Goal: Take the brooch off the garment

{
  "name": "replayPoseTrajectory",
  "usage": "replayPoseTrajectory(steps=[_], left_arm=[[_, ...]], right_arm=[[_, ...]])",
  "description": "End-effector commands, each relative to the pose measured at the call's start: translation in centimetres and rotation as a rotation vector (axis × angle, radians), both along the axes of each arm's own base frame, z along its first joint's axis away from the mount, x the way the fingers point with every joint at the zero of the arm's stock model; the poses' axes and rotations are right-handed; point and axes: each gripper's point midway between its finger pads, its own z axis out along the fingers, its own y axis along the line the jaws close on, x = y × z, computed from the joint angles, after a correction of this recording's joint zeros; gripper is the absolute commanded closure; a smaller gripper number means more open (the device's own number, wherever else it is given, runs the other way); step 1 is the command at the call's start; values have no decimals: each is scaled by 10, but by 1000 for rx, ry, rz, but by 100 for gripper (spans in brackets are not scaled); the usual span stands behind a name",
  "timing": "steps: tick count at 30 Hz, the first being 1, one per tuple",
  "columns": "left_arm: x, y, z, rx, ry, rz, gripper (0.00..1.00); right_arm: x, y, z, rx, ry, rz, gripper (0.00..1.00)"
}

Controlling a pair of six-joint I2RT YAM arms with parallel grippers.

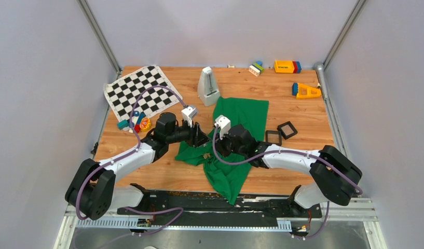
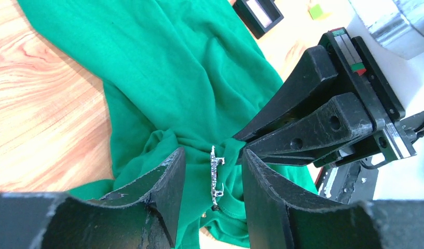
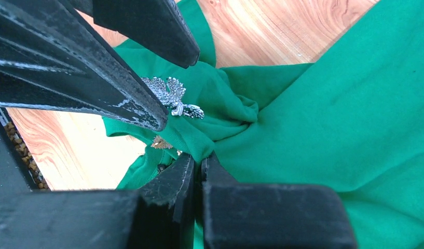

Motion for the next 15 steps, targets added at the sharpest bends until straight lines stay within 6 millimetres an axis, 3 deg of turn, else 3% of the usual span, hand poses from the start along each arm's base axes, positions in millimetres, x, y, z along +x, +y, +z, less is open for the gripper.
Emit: replayPoseTrajectory(steps=[1, 15], left_arm=[[5, 0, 15, -10, -66, 9, 51], [6, 4, 10, 23, -60, 19, 78]], right_arm=[[5, 12, 16, 26, -36, 20, 100], [7, 11, 16, 23, -38, 9, 100]])
